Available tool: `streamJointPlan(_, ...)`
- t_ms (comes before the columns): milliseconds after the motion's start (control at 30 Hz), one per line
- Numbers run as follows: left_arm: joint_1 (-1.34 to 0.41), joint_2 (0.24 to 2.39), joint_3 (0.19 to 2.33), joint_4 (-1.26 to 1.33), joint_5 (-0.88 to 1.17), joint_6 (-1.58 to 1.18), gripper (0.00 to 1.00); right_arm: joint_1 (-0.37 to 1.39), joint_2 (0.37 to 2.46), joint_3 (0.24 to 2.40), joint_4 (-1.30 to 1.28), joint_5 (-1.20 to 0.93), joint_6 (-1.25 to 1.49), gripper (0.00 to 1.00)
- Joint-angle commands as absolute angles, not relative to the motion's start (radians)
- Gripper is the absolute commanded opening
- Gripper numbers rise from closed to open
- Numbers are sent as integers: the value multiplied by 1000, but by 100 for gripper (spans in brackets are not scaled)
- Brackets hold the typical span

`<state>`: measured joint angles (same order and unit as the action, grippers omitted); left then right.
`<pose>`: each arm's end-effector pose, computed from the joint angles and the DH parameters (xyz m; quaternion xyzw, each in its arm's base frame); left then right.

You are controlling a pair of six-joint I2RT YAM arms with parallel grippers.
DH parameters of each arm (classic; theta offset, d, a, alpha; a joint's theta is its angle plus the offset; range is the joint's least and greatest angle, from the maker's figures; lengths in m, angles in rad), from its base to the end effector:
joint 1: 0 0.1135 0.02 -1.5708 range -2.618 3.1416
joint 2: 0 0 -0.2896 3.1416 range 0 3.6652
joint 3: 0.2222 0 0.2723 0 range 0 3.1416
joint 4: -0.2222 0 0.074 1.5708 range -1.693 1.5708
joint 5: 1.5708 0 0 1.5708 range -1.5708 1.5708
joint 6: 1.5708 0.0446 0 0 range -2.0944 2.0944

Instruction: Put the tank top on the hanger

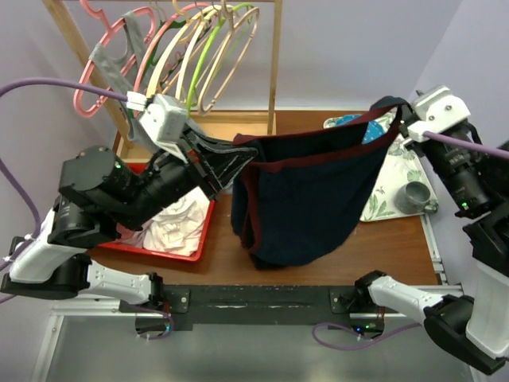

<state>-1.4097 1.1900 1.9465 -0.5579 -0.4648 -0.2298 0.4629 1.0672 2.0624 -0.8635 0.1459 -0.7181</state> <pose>0.0480 -0.1705 0.6308 0.1949 0.6114 -0.4508 0.6205 0.0848 0.0351 0.6381 -0.3204 0.5765 -0.1431 0.7379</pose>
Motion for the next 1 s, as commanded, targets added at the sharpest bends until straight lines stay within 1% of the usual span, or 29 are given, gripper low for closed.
streamJointPlan(0, -1413, 1163, 1835, -507, -501, -144, 0, 454, 1048, 1941, -844, 232, -707, 34)
streamJointPlan(33, -1414, 1142, 1781, -480, -517, -150, 0, 453, 1036, 1849, -836, 230, -707, 34)
streamJointPlan(67, -1413, 1093, 1655, -450, -550, -172, 0, 453, 1023, 1798, -833, 229, -700, 34)
streamJointPlan(100, -1411, 1068, 1584, -386, -567, -185, 0, 451, 994, 1745, -827, 219, -698, 33)
streamJointPlan(133, -1410, 1045, 1515, -359, -581, -205, 0, 448, 982, 1635, -824, 212, -690, 32)
streamJointPlan(167, -1395, 1005, 1379, -333, -586, -257, 0, 442, 971, 1581, -824, 198, -671, 30)
streamJointPlan(200, -1382, 991, 1314, -292, -577, -290, 0, 439, 959, 1524, -821, 175, -664, 28)
streamJointPlan(233, -1364, 979, 1196, -281, -565, -328, 0, 434, 939, 1414, -805, 164, -657, 24)
streamJointPlan(300, -1283, 947, 1073, -212, -471, -443, 0, 431, 930, 1318, -795, 137, -634, 19)
streamJointPlan(333, -1247, 939, 949, -178, -427, -481, 0, 431, 930, 1239, -804, 67, -626, 18)
streamJointPlan(367, -1191, 931, 889, -141, -349, -550, 0, 430, 931, 1198, -805, 28, -615, 17)
streamJointPlan(400, -1172, 933, 835, -83, -325, -583, 0, 430, 937, 1159, -811, -10, -614, 17)
streamJointPlan(433, -1160, 937, 745, -56, -312, -609, 0, 431, 945, 1085, -816, -102, -608, 17)
streamJointPlan(467, -1152, 955, 708, -35, -299, -652, 0, 430, 966, 1047, -810, -141, -601, 17)
streamJointPlan(567, -1149, 1008, 600, 31, -287, -728, 0, 430, 1024, 928, -769, -184, -589, 21)
streamJointPlan(600, -1149, 1021, 585, 38, -282, -744, 0, 431, 1041, 911, -761, -183, -586, 29)
streamJointPlan(633, -1146, 1034, 562, 38, -275, -753, 8, 430, 1060, 898, -758, -180, -586, 34)
streamJointPlan(667, -1143, 1051, 558, 32, -267, -762, 15, 430, 1081, 899, -761, -184, -583, 41)
streamJointPlan(700, -1143, 1055, 561, 5, -262, -762, 22, 431, 1086, 903, -768, -190, -581, 58)
streamJointPlan(733, -1143, 1055, 578, 2, -256, -755, 39, 430, 1082, 925, -785, -198, -578, 66)
streamJointPlan(767, -1141, 1043, 592, -44, -249, -736, 47, 430, 1074, 937, -793, -218, -566, 72)
streamJointPlan(800, -1143, 1031, 609, -90, -244, -723, 54, 430, 1045, 949, -799, -227, -558, 83)
streamJointPlan(833, -1143, 1017, 647, -115, -239, -707, 65, 430, 1029, 975, -802, -239, -549, 87)
streamJointPlan(900, -1143, 967, 692, -185, -216, -643, 70, 426, 1000, 1002, -811, -302, -526, 93)
streamJointPlan(967, -1143, 913, 767, -271, -206, -574, 74, 411, 996, 1019, -818, -375, -506, 94)
